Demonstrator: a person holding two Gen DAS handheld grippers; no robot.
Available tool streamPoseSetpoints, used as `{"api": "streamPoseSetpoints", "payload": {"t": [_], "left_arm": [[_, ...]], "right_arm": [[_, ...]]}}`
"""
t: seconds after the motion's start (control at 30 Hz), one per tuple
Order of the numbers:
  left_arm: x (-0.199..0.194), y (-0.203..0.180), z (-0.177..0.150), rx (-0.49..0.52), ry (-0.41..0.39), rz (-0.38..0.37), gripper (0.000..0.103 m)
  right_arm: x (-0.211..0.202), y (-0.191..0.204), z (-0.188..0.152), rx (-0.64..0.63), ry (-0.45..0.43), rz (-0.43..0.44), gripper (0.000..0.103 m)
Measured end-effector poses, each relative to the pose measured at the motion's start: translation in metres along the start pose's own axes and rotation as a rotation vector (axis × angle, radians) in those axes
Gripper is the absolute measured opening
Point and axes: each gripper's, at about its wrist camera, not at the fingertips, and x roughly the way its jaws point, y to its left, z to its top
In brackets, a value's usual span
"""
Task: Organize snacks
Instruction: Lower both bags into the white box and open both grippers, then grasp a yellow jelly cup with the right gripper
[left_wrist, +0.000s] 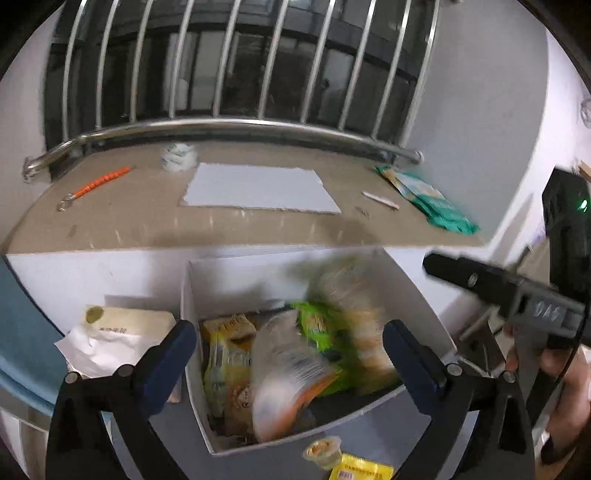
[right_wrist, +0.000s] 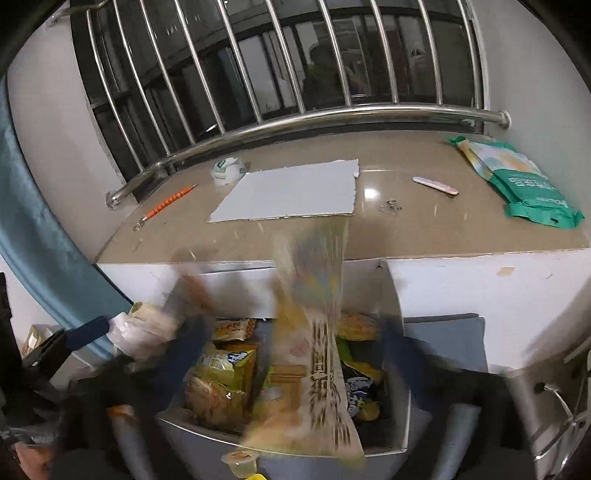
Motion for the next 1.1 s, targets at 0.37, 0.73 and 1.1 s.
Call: {"api": "streamPoseSetpoints", "payload": {"t": [0.37, 0.73, 1.1], "left_arm": [[-0.042, -0.012, -0.030, 0.053, -0.015, 0.023, 0.103], [-0.132, -0.045, -0.115, 0.169, -0.064, -0.057, 0.103], [-0.143, -0.052, -0.196, 0.134, 0.005, -0.105, 0.103]], "right_arm": [[-0.040, 0.014, -0.026, -0.082, -0.023, 0.030, 0.103], [-0.130, 0.012, -0.150, -0.055, -0.024, 0.181, 0.103], [-0.134, 0.024, -0.263, -0.197, 0.044, 0.011, 0.103]]}}
